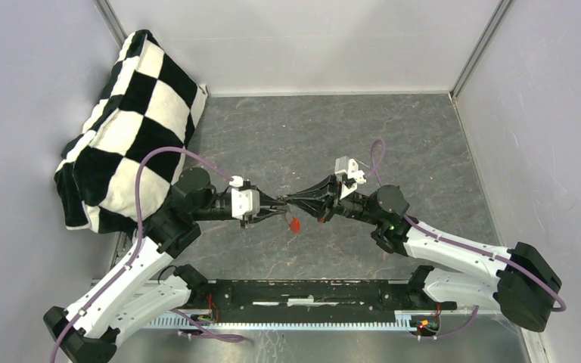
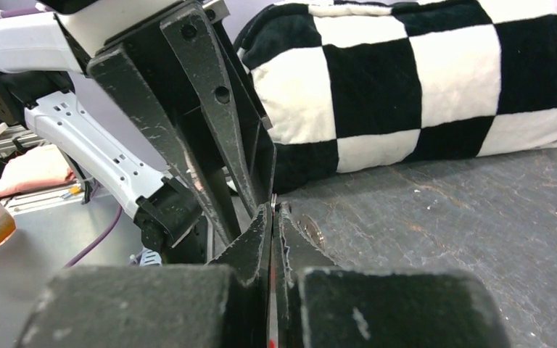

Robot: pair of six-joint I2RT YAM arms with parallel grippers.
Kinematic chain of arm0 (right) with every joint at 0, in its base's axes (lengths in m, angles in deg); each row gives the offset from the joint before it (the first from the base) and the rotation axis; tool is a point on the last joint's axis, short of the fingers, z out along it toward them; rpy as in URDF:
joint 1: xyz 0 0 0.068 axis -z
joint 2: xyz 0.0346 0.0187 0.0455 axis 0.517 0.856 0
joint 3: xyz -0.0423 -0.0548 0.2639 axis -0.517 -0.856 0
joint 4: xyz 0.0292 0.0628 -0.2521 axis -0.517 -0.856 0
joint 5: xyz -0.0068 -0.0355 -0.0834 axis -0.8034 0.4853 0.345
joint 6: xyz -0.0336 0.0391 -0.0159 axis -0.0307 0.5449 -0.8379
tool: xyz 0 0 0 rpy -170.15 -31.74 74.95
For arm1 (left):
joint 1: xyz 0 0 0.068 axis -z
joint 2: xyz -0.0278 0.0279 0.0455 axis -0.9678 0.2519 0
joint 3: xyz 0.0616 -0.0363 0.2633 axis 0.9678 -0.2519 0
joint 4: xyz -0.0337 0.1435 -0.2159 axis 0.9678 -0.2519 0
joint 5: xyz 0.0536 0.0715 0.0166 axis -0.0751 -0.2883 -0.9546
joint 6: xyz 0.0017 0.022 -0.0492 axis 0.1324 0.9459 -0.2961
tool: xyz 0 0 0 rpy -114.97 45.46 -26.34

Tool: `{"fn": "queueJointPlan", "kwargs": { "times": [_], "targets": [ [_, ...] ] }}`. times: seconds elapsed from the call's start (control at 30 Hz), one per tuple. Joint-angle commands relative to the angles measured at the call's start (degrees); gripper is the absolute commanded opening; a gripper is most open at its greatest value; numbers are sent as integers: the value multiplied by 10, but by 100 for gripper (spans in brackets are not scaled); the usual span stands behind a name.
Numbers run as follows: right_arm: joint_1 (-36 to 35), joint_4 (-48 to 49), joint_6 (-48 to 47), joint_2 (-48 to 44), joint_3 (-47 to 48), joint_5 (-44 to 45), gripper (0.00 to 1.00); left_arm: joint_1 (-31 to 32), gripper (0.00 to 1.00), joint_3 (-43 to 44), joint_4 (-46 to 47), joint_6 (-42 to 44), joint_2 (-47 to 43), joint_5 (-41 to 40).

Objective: Put the keys on the keyring

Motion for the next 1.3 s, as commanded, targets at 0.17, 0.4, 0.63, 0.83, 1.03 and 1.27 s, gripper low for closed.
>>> {"fn": "queueJointPlan", "kwargs": {
  "times": [0.17, 0.4, 0.63, 0.83, 1.03, 1.27],
  "targets": [
    [0, -28, -41, -17, 45, 5, 0, 2, 66, -32, -48, -16, -20, -34],
    [0, -38, -40, -15, 53, -1, 0, 2, 94, -44, -14, -69, -18, -82],
    [-1, -67, -58, -19, 59, 26, 0, 2, 100, -32, 2, -176, -3, 28],
    [-1, -70, -63, -19, 60, 27, 0, 2, 100, -55, 0, -159, -19, 71],
    [-5, -86, -77, -18, 64, 56, 0, 2, 100, -48, 5, -177, -4, 62],
    [-34, -134, -115, -7, 90, 129, 1, 2, 100, -42, 17, -211, 34, 24]
  ]
}}
